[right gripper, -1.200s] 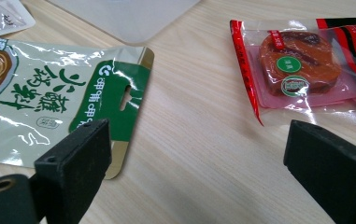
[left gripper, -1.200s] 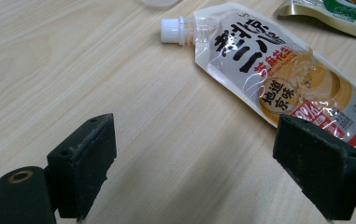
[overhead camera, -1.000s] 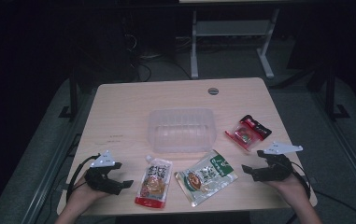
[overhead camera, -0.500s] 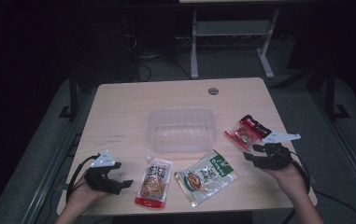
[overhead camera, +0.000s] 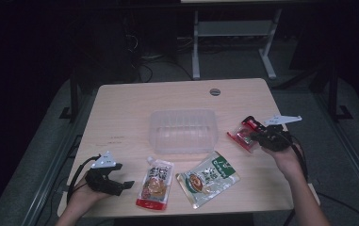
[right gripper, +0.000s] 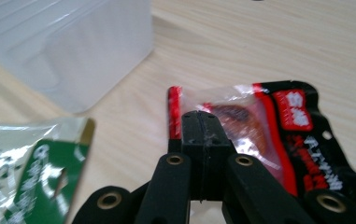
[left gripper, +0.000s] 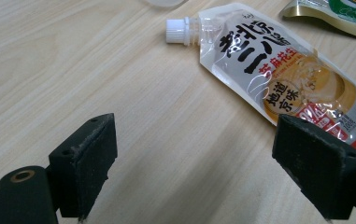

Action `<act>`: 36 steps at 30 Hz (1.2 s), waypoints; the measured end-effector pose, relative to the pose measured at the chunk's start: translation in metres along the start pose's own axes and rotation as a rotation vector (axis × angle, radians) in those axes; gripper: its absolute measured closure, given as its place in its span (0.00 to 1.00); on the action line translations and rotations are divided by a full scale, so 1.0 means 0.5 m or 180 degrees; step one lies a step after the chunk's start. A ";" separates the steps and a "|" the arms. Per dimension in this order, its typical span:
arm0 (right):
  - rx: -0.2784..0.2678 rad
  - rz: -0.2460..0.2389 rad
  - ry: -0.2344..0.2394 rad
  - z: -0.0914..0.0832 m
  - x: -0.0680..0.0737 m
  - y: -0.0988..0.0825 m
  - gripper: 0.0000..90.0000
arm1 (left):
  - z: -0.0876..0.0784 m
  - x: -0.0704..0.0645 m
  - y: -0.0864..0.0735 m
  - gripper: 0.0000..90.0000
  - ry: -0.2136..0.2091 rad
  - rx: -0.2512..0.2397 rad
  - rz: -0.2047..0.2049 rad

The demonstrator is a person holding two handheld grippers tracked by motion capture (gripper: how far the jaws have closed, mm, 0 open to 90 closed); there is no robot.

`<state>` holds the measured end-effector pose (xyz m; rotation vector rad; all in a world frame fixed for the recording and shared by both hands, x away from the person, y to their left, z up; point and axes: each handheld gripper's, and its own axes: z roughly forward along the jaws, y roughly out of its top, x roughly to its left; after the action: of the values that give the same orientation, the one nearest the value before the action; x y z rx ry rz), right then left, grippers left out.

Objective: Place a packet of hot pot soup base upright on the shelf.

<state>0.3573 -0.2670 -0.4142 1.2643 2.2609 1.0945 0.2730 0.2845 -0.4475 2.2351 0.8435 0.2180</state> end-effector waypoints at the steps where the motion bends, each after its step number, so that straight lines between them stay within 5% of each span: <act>1: -0.0007 -0.0001 -0.0019 0.006 -0.006 0.004 1.00 | 0.000 0.000 0.000 0.15 0.0000 0.0008 0.0005; 11: 0.0032 0.0109 -0.0158 0.066 -0.051 0.031 1.00 | 0.002 -0.001 0.000 0.15 -0.0006 0.0003 0.0007; 21: 0.0144 0.0235 -0.0224 0.125 -0.091 0.017 1.00 | 0.003 -0.001 -0.001 0.15 0.0004 0.0011 -0.0017; 36: 0.0247 0.0171 -0.0116 0.129 -0.079 0.011 1.00 | 0.002 -0.002 -0.004 0.15 -0.0005 0.0004 -0.0032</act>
<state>0.4213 -0.2682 -0.4552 1.3713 2.2748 1.0023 0.2717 0.2843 -0.4495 2.2314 0.8541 0.2110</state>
